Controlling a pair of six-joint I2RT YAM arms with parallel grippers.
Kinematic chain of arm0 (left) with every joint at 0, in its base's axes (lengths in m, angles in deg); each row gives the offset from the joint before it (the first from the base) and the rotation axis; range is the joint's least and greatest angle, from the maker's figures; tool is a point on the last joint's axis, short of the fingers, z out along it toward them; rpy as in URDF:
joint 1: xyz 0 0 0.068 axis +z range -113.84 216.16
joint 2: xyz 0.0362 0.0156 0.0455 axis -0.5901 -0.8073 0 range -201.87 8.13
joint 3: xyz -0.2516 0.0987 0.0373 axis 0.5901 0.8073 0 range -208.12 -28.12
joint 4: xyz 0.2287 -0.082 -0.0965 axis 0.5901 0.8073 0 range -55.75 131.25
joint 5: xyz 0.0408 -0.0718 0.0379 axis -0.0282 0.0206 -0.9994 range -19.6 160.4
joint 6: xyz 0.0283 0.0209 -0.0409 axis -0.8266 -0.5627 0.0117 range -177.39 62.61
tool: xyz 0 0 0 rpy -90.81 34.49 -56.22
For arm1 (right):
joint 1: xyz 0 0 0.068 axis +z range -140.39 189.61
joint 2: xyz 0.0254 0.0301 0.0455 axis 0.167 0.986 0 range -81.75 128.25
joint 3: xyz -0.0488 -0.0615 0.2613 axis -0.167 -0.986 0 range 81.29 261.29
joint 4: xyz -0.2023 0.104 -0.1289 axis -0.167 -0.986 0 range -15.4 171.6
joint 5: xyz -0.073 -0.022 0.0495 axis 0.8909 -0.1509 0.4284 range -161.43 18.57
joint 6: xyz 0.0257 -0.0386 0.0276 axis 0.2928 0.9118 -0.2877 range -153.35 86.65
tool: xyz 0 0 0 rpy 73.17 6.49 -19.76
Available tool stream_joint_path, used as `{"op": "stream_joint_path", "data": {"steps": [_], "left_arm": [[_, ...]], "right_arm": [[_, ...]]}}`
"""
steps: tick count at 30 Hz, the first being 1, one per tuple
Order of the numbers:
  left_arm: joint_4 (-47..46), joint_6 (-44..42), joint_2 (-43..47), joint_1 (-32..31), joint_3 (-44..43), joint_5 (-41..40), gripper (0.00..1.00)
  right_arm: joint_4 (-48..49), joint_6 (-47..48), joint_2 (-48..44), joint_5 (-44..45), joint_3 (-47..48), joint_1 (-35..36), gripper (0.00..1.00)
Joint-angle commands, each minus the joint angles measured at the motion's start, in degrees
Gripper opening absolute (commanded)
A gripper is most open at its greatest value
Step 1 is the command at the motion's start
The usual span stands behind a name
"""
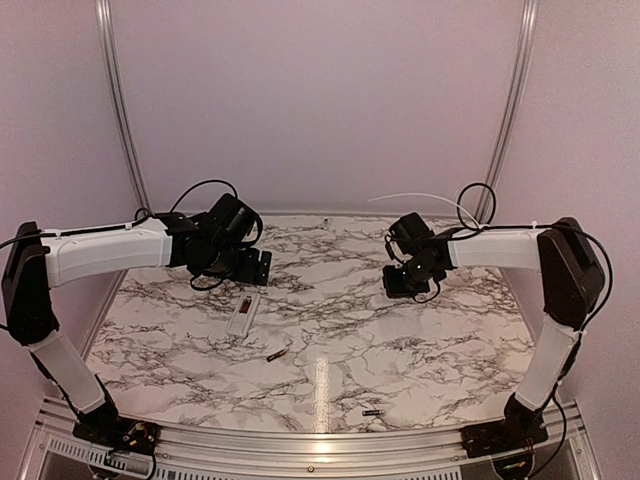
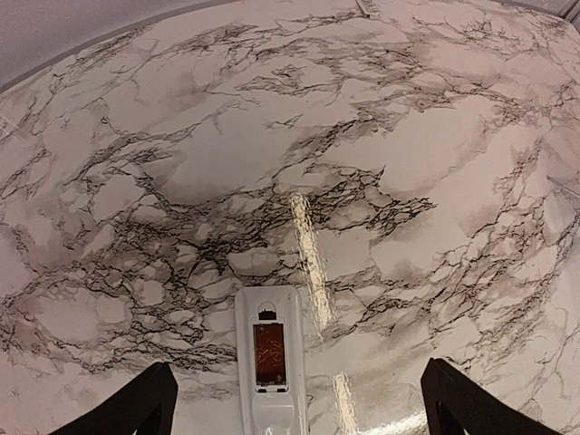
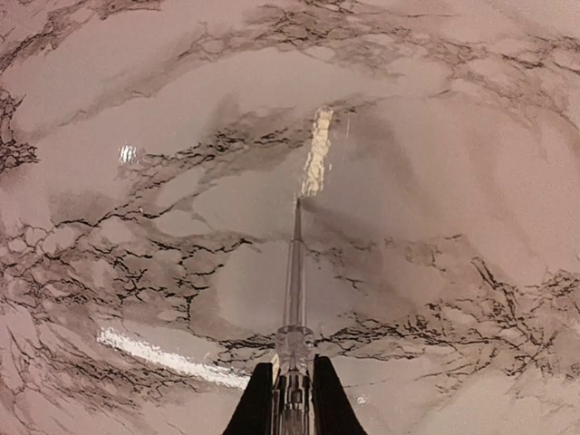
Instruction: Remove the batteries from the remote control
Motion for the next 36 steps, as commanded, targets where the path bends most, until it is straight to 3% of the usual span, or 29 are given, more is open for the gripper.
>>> {"op": "stream_joint_path", "data": {"steps": [1,3,7,10,25,36], "left_arm": [[1.25,-0.02,1.40,0.16,-1.42,-0.11,0.99],[1.36,0.37,1.59,0.11,-1.33,-0.24,0.99],[1.36,1.17,1.87,0.11,-1.12,-0.46,0.99],[1.34,1.54,2.12,0.11,-0.98,-0.85,0.99],[1.36,1.90,1.23,0.11,-2.42,-1.33,0.99],[3.73,-1.89,2.84,0.11,-7.38,-5.50,0.99]], "right_arm": [[-5.19,0.24,7.89,-7.04,-3.45,0.22,0.09],[-5.44,0.56,7.31,-7.08,-3.38,0.22,0.21],[-5.73,1.19,4.77,-6.73,-2.86,0.29,0.58],[-5.98,1.73,2.43,-6.04,-2.16,0.22,0.73],[-11.72,4.74,-1.05,-4.52,8.12,0.22,0.77],[-14.83,12.26,-5.15,-1.83,21.89,0.23,0.79]]}}
